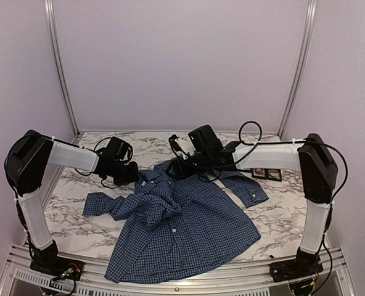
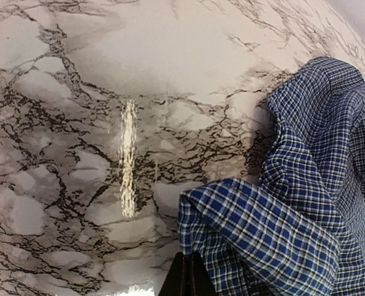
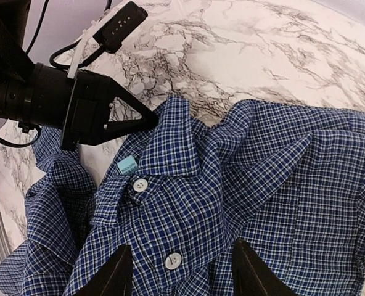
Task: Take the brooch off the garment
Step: Flatten out the crumpled clothing at the center of the board.
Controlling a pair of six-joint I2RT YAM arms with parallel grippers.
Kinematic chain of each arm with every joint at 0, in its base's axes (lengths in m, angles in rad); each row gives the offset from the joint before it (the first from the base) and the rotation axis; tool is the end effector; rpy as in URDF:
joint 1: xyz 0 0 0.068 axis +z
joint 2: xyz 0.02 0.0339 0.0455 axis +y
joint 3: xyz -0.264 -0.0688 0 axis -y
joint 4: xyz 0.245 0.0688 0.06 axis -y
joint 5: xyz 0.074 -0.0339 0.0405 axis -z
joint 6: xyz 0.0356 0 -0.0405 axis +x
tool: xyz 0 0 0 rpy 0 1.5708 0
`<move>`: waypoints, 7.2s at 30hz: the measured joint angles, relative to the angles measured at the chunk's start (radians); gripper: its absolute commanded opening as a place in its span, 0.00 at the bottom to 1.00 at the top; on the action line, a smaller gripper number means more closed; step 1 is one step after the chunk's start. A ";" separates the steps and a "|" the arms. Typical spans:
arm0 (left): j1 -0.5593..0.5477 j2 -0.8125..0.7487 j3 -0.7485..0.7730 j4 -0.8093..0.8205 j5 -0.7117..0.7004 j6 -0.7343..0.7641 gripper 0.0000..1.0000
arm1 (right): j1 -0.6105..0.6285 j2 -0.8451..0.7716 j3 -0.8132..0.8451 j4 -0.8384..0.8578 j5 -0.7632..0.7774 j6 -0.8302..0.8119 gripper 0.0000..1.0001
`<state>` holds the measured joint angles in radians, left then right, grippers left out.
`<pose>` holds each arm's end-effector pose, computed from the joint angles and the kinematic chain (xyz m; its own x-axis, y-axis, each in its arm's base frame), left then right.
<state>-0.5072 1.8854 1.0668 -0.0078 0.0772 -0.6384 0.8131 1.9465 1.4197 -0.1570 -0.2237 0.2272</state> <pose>0.3370 -0.1904 0.1461 -0.8321 -0.2173 -0.5103 0.0425 0.8924 -0.4493 0.2988 0.3273 0.2191 -0.6092 -0.3243 -0.7237 -0.7075 0.6346 0.3112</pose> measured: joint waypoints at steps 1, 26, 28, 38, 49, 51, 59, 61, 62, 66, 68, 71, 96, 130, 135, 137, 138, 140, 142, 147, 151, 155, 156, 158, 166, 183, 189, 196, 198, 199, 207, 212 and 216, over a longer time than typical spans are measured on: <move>0.000 0.000 0.011 -0.001 -0.005 0.011 0.00 | 0.000 0.000 -0.004 0.002 -0.001 0.001 0.52; 0.121 0.413 0.870 -0.260 -0.184 0.442 0.00 | -0.009 0.015 -0.060 0.103 0.084 0.069 0.52; 0.126 0.452 0.923 -0.268 -0.204 0.462 0.00 | -0.014 0.036 -0.060 0.117 0.092 0.081 0.51; 0.168 0.546 1.131 -0.341 -0.241 0.456 0.46 | -0.066 0.126 -0.101 0.133 0.106 0.143 0.51; 0.178 0.008 0.489 -0.315 -0.246 0.310 0.67 | -0.075 0.117 -0.172 0.164 0.125 0.137 0.52; 0.177 -0.134 0.323 -0.291 -0.256 0.266 0.66 | -0.075 0.105 -0.183 0.164 0.126 0.134 0.52; 0.176 -0.434 -0.162 -0.317 -0.322 0.074 0.61 | -0.075 0.067 -0.194 0.180 0.117 0.116 0.52; 0.176 -0.450 -0.231 -0.339 -0.340 0.040 0.61 | -0.075 0.064 -0.194 0.188 0.109 0.114 0.52; 0.176 -0.452 -0.251 -0.346 -0.348 0.028 0.61 | -0.075 0.064 -0.194 0.191 0.105 0.113 0.52; 0.177 -0.446 -0.285 -0.364 -0.378 -0.006 0.61 | -0.075 0.064 -0.194 0.203 0.091 0.112 0.52; 0.181 -0.428 -0.282 -0.360 -0.386 -0.010 0.60 | -0.075 0.064 -0.194 0.209 0.085 0.112 0.52; 0.187 -0.360 -0.258 -0.359 -0.395 -0.010 0.57 | -0.075 0.064 -0.196 0.214 0.076 0.112 0.52; 0.295 -0.351 -0.293 -0.351 -0.442 -0.044 0.00 | -0.086 0.050 -0.253 0.277 0.046 0.113 0.51; 0.724 -0.427 0.269 -0.468 -0.574 0.277 0.00 | -0.111 0.050 -0.263 0.283 0.026 0.114 0.51; 0.724 -0.405 0.252 -0.474 -0.587 0.306 0.00 | -0.115 0.051 -0.263 0.274 0.031 0.114 0.51; 0.724 -0.406 0.252 -0.474 -0.602 0.313 0.00 | -0.123 0.052 -0.262 0.270 0.033 0.114 0.52; 0.724 -0.407 0.252 -0.473 -0.610 0.317 0.00 | -0.128 0.053 -0.261 0.268 0.035 0.114 0.51; 0.724 -0.411 0.252 -0.474 -0.633 0.330 0.00 | -0.138 0.056 -0.257 0.265 0.040 0.114 0.52; 0.724 -0.414 0.253 -0.476 -0.653 0.337 0.00 | -0.144 0.062 -0.251 0.261 0.047 0.114 0.51; 0.724 -0.478 0.202 -0.476 -0.653 0.328 0.00 | -0.148 0.078 -0.241 0.253 0.055 0.113 0.52; 0.711 -0.567 0.089 -0.490 -0.595 0.285 0.16 | -0.148 0.082 -0.240 0.251 0.060 0.113 0.52; 0.658 -0.640 -0.081 -0.492 -0.513 0.231 0.40 | -0.148 0.082 -0.240 0.249 0.063 0.113 0.52; 0.642 -0.659 -0.130 -0.493 -0.490 0.213 0.47 | -0.148 0.082 -0.239 0.249 0.065 0.113 0.52; 0.599 -0.690 -0.209 -0.499 -0.449 0.180 0.56 | -0.148 0.082 -0.238 0.246 0.069 0.113 0.52; 0.357 -0.684 -0.161 -0.509 -0.391 0.140 0.65 | -0.148 0.073 -0.230 0.224 0.074 0.112 0.52; 0.313 0.045 0.269 -0.296 -0.161 0.170 0.15 | -0.148 -0.014 -0.223 0.154 0.087 0.116 0.51; 0.311 0.152 0.308 -0.284 -0.120 0.148 0.14 | -0.148 -0.035 -0.223 0.135 0.094 0.120 0.51; 0.319 0.225 0.360 -0.259 -0.122 0.125 0.13 | -0.148 -0.055 -0.219 0.117 0.095 0.121 0.51; 0.328 0.242 0.380 -0.253 -0.128 0.122 0.13 | -0.148 -0.061 -0.217 0.114 0.096 0.121 0.52; 0.334 0.250 0.390 -0.251 -0.130 0.121 0.14 | -0.148 -0.063 -0.214 0.110 0.096 0.120 0.51; 0.389 0.383 0.592 -0.273 -0.129 0.121 0.14 | -0.148 -0.066 -0.177 0.085 0.103 0.117 0.52; 0.403 0.479 0.752 -0.320 -0.120 0.122 0.14 | -0.148 -0.066 -0.162 0.071 0.103 0.115 0.52; 0.414 0.505 0.798 -0.338 -0.118 0.119 0.16 | -0.150 -0.066 -0.154 0.066 0.103 0.113 0.52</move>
<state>-0.0937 2.3901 1.8648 -0.3458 -0.0406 -0.5194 0.6628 1.8809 1.2659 -0.0910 -0.1211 0.3401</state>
